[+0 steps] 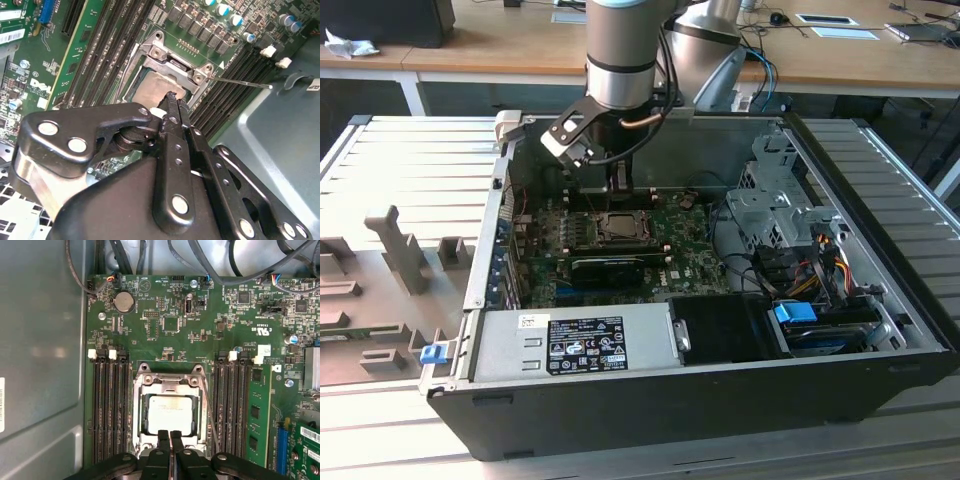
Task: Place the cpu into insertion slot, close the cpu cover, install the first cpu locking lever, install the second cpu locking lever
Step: 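Install the first cpu locking lever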
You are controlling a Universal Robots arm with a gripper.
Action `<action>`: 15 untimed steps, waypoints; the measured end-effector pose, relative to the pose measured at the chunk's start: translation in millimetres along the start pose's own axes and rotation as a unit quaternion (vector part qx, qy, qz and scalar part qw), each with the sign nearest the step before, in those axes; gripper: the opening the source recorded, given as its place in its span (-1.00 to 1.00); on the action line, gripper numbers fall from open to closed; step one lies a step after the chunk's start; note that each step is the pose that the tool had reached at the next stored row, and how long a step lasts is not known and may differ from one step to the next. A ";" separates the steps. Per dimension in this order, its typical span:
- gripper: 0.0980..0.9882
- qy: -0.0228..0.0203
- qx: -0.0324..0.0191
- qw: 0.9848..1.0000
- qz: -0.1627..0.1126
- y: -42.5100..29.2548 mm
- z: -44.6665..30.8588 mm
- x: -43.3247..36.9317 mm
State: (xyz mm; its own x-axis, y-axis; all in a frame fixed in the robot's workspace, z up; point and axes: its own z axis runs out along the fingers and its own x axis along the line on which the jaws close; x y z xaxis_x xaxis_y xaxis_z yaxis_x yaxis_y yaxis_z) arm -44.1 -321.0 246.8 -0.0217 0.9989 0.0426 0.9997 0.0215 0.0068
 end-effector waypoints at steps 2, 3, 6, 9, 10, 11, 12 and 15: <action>-0.88 0.000 0.000 1.000 0.000 0.0 -2.3 0.1; -0.88 0.000 0.000 1.000 0.000 0.0 -4.5 0.2; -0.88 0.000 0.000 1.000 0.000 0.1 -8.6 0.4; -0.88 0.000 0.000 1.000 0.000 0.1 -14.2 0.6; -0.88 0.000 0.000 1.000 0.000 0.1 -15.8 0.7; -0.88 0.000 0.000 1.000 0.000 0.1 -17.6 0.8; -0.88 0.000 0.000 1.000 0.000 0.1 -20.6 0.9; -0.88 0.000 0.000 1.000 0.000 0.1 -28.6 1.2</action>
State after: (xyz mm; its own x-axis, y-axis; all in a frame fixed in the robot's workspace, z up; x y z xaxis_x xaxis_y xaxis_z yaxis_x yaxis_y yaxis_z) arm -44.2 -321.0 275.3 -0.0218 0.9989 0.0426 0.9997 0.0215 0.0068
